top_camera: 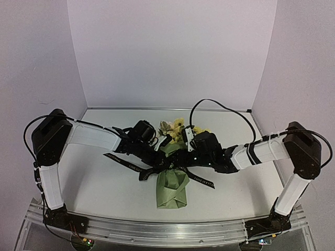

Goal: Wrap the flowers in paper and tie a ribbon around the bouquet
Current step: Cross the half-tied ribbon over the folded bouquet.

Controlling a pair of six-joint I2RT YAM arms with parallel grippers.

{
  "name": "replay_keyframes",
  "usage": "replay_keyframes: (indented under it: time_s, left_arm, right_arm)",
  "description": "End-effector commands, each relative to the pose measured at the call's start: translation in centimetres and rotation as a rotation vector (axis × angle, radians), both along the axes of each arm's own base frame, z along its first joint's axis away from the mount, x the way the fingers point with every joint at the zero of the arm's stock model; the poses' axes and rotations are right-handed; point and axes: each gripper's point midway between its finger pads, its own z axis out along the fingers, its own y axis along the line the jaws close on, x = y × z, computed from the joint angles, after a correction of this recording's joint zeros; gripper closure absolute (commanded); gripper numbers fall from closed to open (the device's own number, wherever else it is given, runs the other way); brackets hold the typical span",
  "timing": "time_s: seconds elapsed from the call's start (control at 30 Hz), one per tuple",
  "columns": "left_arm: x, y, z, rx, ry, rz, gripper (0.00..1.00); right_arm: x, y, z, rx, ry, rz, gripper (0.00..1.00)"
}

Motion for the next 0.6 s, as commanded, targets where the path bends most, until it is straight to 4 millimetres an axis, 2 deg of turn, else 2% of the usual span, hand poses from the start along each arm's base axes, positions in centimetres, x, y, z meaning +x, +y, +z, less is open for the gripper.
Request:
replay_keyframes:
  time_s: [0.0, 0.23, 0.37, 0.5, 0.57]
  left_arm:
    - [0.5, -0.8, 1.1, -0.019, -0.011, 0.002, 0.95]
    - [0.3, -0.7, 1.2, -0.022, -0.013, -0.004, 0.94]
    - [0.2, -0.8, 1.4, -0.028, -0.016, -0.007, 0.95]
    - [0.2, -0.8, 1.5, -0.030, -0.017, -0.008, 0.94]
    - [0.2, -0.7, 1.5, -0.030, -0.017, -0.007, 0.94]
  right_arm:
    - [0.8, 0.0, 2.5, 0.069, -0.027, -0.045, 0.67]
    - [0.9, 0.3, 2.0, 0.057, -0.019, -0.034, 0.75]
    - [0.8, 0.6, 1.7, 0.051, -0.009, -0.018, 0.85]
    - [0.6, 0.5, 1.2, 0.042, 0.000, -0.014, 1.00]
    - [0.4, 0.2, 1.1, 0.037, 0.000, -0.014, 1.00]
